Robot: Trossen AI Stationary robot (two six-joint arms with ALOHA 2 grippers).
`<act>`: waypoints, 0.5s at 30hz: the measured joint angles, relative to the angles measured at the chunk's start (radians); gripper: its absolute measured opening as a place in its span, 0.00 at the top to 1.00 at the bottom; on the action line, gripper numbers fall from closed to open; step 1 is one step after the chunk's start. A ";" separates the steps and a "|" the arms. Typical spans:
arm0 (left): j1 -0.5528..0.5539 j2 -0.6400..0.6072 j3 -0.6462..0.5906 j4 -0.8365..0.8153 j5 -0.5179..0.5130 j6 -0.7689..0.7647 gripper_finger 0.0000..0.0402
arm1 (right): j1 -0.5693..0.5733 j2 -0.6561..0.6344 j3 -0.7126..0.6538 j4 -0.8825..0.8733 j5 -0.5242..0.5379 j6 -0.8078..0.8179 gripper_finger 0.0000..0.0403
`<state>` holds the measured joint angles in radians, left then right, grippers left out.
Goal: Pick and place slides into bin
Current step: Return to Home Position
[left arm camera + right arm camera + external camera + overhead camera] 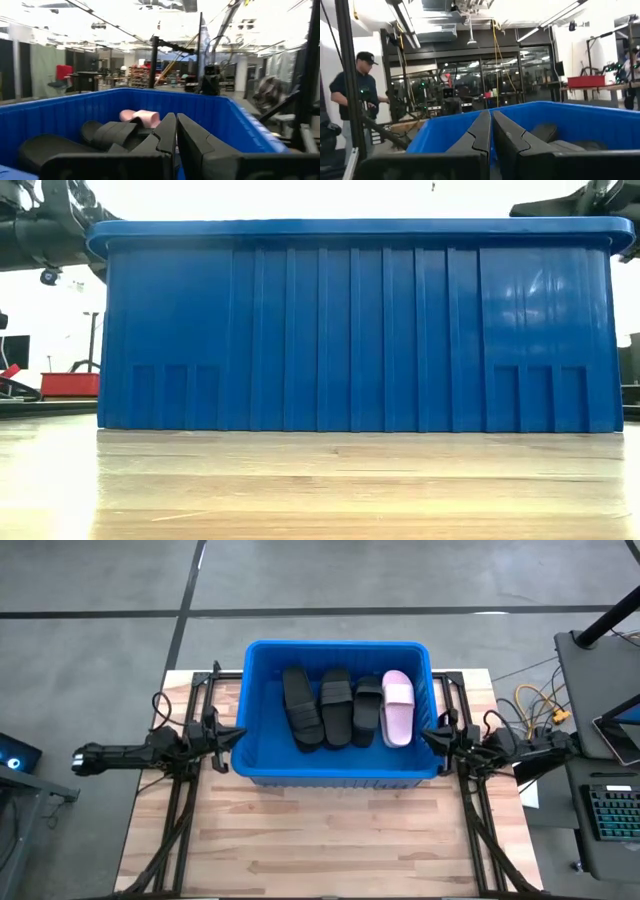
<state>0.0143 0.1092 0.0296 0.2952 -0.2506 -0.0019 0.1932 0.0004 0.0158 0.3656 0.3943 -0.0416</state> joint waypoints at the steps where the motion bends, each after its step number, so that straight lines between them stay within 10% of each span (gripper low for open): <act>1: 0.000 -0.003 0.000 0.001 0.013 -0.008 1.00 | 0.000 0.000 0.000 -0.005 -0.001 0.012 0.98; 15: 0.000 -0.015 -0.021 -0.006 0.085 -0.020 1.00 | 0.000 0.002 -0.006 -0.003 -0.061 0.023 0.98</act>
<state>0.0147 0.0944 0.0082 0.2889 -0.1661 -0.0223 0.1928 0.0029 0.0097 0.3628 0.3330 -0.0187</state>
